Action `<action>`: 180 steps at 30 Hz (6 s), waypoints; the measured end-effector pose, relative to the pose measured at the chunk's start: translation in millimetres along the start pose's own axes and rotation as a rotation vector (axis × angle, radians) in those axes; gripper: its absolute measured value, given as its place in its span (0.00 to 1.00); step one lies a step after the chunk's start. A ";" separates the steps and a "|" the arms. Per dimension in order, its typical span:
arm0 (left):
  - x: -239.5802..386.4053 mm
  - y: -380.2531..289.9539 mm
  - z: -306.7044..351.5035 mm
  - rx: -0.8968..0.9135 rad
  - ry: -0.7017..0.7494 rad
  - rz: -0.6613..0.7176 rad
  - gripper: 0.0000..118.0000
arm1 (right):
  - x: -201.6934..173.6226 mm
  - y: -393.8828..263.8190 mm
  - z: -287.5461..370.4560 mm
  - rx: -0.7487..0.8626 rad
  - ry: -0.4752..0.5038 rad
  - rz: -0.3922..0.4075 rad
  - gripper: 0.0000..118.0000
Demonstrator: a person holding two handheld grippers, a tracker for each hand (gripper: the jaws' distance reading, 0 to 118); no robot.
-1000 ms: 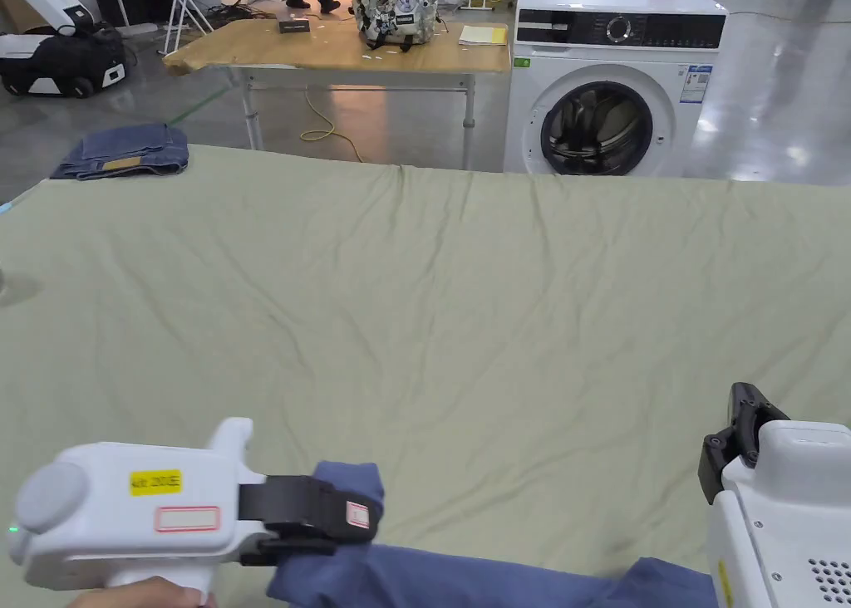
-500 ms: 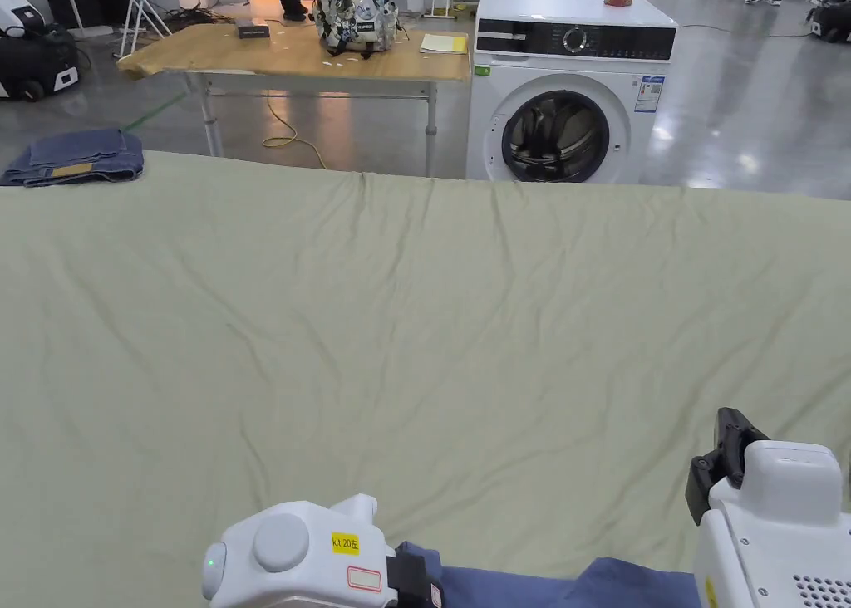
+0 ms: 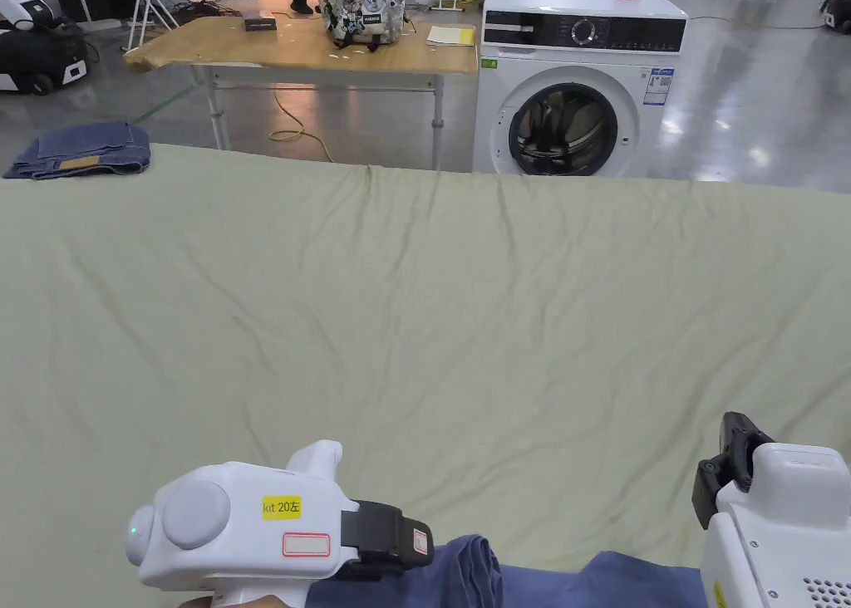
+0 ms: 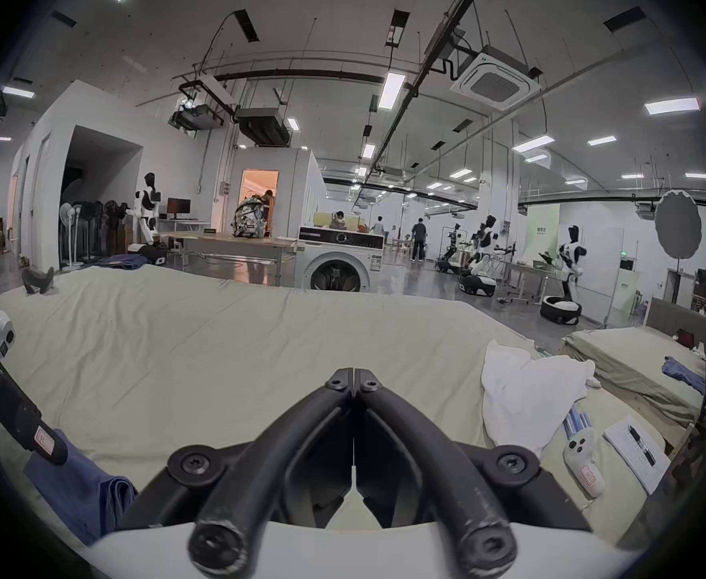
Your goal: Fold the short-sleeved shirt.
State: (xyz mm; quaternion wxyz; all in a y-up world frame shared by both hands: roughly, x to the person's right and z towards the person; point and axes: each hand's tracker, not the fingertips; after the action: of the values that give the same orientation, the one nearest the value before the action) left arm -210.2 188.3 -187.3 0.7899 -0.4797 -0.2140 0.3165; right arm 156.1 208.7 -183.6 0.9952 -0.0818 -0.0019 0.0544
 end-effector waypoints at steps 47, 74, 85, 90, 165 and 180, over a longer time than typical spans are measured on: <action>-65.8 -1.1 47.8 0.052 0.009 -0.009 0.70 | -11.1 -9.4 0.9 -0.050 0.042 0.010 0.00; -155.4 -31.4 44.1 0.078 -0.262 0.290 0.03 | -9.1 -10.9 -0.2 -0.086 0.032 0.014 0.00; -114.9 -3.8 169.5 0.232 0.030 0.197 0.03 | -15.3 -7.9 -2.5 -0.071 0.065 0.008 0.00; -74.2 3.2 163.2 0.208 0.065 0.163 0.03 | -19.7 -8.9 -4.0 -0.067 0.087 0.005 0.00; 66.6 -20.0 -16.6 0.509 0.354 -0.429 0.00 | 0.0 8.4 -5.5 -0.035 0.015 -0.074 0.00; 56.3 -28.9 43.4 1.032 0.729 -0.593 0.00 | -27.8 42.1 -10.1 0.097 0.028 -0.083 0.00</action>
State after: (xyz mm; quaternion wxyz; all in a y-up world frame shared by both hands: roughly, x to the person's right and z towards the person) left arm -189.6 245.2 -140.1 0.9914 -0.0400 0.1205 -0.0326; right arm 124.0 245.3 -200.3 0.9993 -0.0342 0.0112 0.0121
